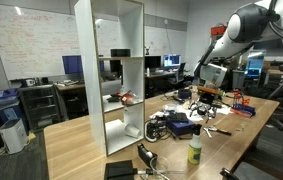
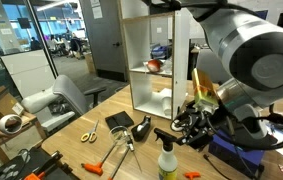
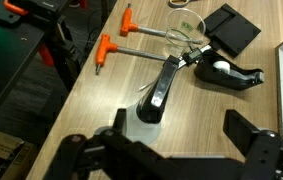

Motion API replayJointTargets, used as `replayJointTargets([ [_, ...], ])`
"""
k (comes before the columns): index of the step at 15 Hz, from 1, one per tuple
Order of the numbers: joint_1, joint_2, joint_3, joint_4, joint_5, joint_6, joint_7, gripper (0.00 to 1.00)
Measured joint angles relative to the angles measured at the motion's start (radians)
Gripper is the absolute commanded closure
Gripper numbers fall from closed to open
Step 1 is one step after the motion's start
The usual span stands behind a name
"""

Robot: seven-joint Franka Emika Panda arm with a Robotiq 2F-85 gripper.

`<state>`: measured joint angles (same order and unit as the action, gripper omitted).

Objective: Pick up the white bottle and put it on the shelf.

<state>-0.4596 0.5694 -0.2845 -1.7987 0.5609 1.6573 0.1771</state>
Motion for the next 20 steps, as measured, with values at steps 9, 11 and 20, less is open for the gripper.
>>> replayJointTargets([
  [9, -0.009, 0.118, 0.009, 0.003, 0.019, 0.0, -0.004, 0.0],
  [11, -0.016, 0.143, 0.013, 0.004, 0.022, 0.0, -0.007, 0.0],
  [20, -0.024, 0.223, 0.067, 0.007, 0.089, 0.001, -0.034, 0.0],
])
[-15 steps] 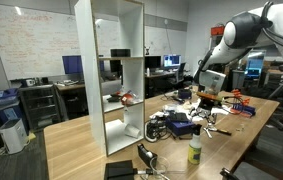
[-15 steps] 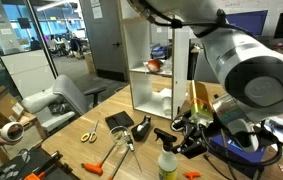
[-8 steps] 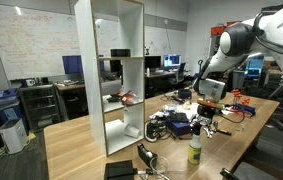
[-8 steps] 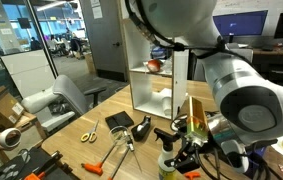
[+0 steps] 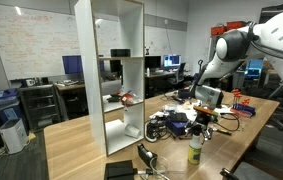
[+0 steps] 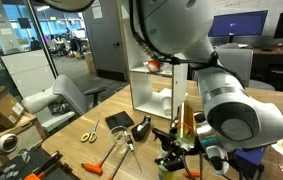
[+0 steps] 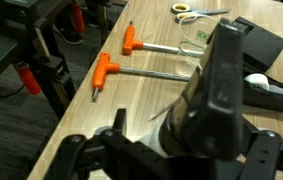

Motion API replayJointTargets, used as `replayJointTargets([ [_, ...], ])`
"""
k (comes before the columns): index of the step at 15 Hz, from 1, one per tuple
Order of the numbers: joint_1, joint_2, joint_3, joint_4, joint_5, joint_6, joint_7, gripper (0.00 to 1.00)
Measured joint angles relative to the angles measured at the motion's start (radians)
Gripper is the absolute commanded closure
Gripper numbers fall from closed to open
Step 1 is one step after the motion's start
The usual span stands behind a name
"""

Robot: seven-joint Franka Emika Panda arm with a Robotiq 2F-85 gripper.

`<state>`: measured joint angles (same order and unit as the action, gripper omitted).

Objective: Pick up the white bottle and put it on the shelf.

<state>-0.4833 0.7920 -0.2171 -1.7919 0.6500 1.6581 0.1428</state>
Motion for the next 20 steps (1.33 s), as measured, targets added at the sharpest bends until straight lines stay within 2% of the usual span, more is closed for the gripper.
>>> replayJointTargets([
  [1, 0.0, 0.009, 0.006, 0.0, 0.008, 0.0, -0.007, 0.0],
  [2, 0.0, 0.02, 0.01, 0.001, 0.015, 0.0, -0.012, 0.25],
  [3, 0.0, 0.03, 0.014, 0.001, 0.022, 0.001, -0.019, 0.26],
  [6, 0.001, 0.056, 0.015, 0.001, 0.039, 0.022, -0.046, 0.57],
  [8, 0.0, 0.063, 0.014, 0.001, 0.043, 0.031, -0.056, 0.71],
  [10, 0.0, 0.062, 0.014, 0.002, 0.046, 0.025, -0.058, 0.77],
  [13, 0.0, 0.058, 0.014, 0.003, 0.047, 0.019, -0.064, 1.0],
  [17, 0.0, 0.058, 0.012, 0.004, 0.047, 0.027, -0.071, 0.96],
  [20, 0.003, 0.051, 0.011, 0.004, 0.047, 0.029, -0.071, 0.97],
])
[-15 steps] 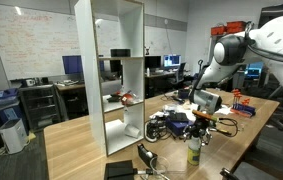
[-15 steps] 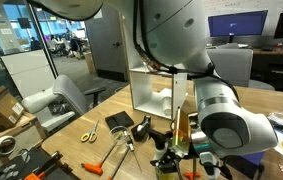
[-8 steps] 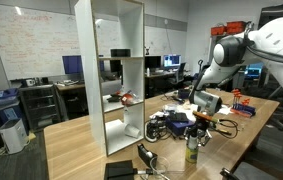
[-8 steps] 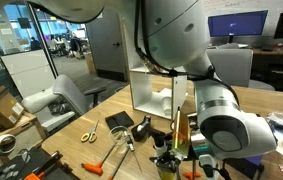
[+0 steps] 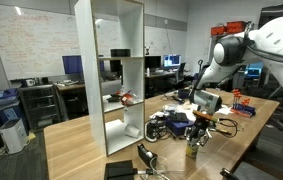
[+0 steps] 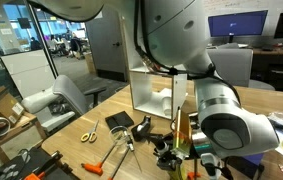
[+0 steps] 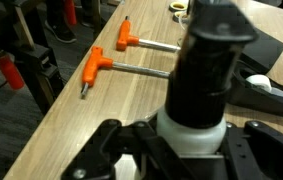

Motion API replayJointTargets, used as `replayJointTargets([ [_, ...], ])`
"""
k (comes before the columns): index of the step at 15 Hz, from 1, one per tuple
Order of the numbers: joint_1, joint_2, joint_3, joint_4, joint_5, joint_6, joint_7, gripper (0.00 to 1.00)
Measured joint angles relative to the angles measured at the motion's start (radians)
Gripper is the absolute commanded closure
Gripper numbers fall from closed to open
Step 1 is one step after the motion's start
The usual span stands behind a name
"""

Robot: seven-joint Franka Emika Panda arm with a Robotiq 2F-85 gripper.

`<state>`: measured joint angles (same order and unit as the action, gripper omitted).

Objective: Pick up the white bottle and put it on the shelf.

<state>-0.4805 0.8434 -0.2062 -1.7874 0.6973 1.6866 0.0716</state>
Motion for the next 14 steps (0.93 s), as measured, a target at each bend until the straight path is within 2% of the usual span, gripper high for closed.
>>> replayJointTargets([
  [7, 0.044, -0.108, -0.009, -0.008, -0.002, -0.003, 0.018, 0.97],
  [14, 0.144, -0.311, -0.012, -0.038, -0.034, -0.006, 0.101, 0.97],
])
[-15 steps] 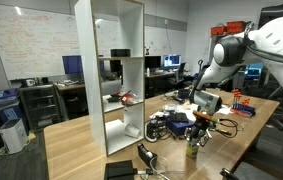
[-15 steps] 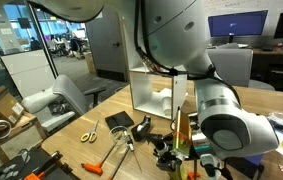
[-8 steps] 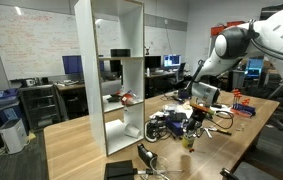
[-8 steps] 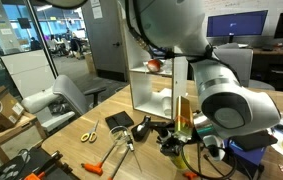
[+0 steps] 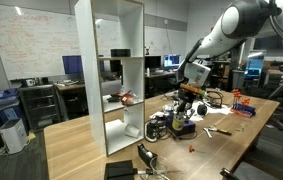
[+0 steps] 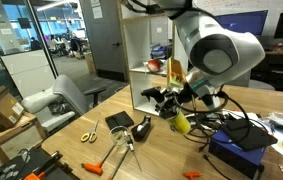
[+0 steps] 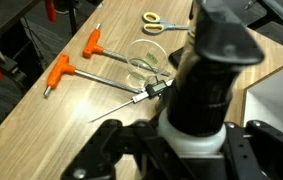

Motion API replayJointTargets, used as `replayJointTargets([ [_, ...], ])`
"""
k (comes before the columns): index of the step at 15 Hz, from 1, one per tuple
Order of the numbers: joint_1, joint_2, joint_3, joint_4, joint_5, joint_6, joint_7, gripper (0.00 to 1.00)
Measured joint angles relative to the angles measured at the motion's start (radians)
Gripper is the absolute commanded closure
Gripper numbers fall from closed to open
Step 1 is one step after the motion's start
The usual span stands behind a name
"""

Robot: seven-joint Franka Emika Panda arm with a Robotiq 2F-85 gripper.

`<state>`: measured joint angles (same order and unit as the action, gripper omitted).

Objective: Pick up the white bottle and put it on the shelf.

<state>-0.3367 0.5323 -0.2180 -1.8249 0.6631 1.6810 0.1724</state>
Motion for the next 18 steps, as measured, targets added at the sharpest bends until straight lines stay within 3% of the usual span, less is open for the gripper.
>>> replayJointTargets([
  [10, 0.153, -0.319, 0.02, 0.009, -0.184, -0.013, 0.203, 0.97],
  [18, 0.229, -0.364, 0.083, 0.069, -0.273, -0.031, 0.29, 0.97],
])
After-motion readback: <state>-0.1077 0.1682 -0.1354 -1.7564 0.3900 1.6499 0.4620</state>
